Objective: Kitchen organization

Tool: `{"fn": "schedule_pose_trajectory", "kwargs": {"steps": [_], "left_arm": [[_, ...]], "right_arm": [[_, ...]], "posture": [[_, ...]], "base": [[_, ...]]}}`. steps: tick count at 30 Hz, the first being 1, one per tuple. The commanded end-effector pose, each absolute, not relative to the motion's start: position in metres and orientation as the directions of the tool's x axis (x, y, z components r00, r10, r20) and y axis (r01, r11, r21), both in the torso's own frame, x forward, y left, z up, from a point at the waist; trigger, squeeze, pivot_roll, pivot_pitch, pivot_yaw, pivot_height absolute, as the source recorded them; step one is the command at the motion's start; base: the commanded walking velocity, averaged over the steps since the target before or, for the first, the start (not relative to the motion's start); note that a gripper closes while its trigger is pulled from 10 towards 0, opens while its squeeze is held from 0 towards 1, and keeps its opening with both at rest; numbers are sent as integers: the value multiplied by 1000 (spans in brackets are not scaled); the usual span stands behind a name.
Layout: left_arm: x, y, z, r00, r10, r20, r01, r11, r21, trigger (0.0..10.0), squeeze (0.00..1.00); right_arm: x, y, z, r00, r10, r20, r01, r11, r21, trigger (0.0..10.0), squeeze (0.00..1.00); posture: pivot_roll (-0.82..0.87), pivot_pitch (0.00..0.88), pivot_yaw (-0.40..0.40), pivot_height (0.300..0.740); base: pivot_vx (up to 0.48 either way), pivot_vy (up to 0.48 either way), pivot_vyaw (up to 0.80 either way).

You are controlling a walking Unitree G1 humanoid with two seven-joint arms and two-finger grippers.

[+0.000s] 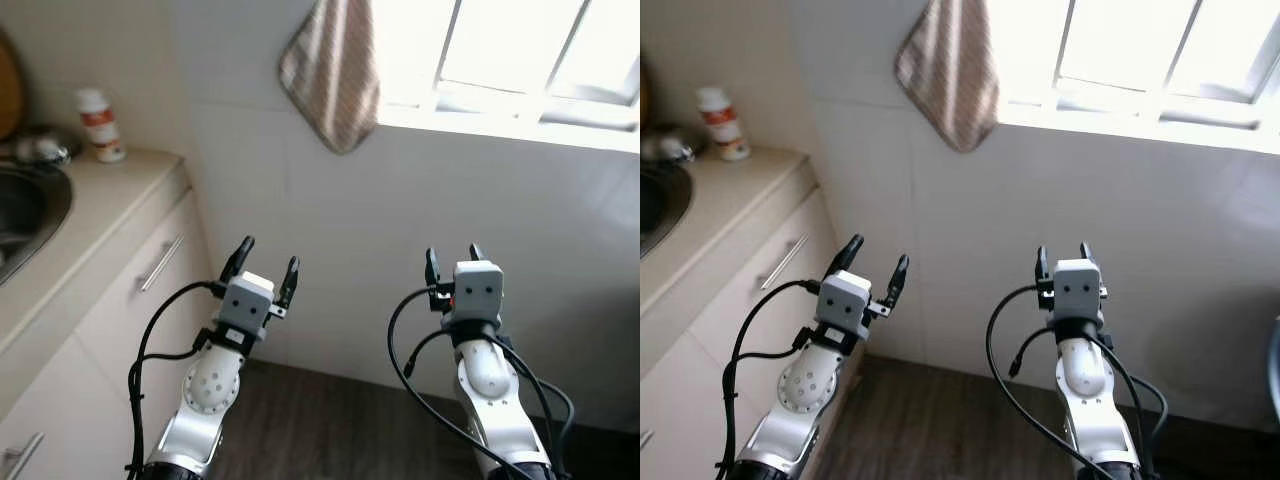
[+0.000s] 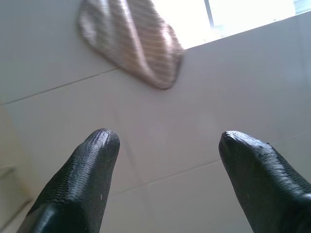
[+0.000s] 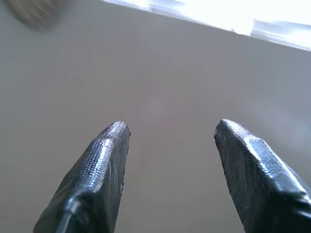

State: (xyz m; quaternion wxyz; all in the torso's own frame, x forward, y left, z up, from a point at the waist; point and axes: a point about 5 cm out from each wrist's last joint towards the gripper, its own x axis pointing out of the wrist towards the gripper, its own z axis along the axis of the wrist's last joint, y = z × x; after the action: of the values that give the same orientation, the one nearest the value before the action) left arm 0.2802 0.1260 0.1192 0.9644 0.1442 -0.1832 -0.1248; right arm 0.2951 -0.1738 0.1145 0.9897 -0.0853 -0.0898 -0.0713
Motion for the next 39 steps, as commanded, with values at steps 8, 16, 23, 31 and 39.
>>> {"fn": "schedule_pose_trajectory", "kwargs": {"steps": [8, 16, 23, 31, 39], "left_arm": [[278, 125, 107, 908, -309, 283, 222, 928, 300, 10000, 0], [277, 125, 102, 910, -318, 266, 233, 923, 306, 10000, 0], [277, 125, 100, 911, -324, 257, 239, 919, 313, 10000, 0], [277, 123, 95, 914, -335, 228, 251, 910, 332, 10000, 0], [278, 122, 94, 913, -336, 230, 251, 910, 331, 10000, 0]], "right_arm": [[297, -190, 106, 965, -231, 123, 247, 959, -142, 10000, 0], [297, -189, 107, 962, -238, 135, 259, 951, -170, 10000, 0], [296, -188, 107, 963, -231, 138, 253, 952, -172, 10000, 0], [298, -184, 106, 970, -207, 132, 228, 958, -175, 10000, 0], [298, -173, 107, 982, -127, 140, 153, 969, -195, 10000, 0]], "posture": [[44, 0, -19, 740], [44, 0, -17, 740], [43, 0, -17, 740], [45, 0, -16, 740], [42, 0, -18, 740]], "base": [[0, -60, -798], [0, 0, -795], [0, 0, -800], [0, -420, -794], [0, -480, -194]]}}
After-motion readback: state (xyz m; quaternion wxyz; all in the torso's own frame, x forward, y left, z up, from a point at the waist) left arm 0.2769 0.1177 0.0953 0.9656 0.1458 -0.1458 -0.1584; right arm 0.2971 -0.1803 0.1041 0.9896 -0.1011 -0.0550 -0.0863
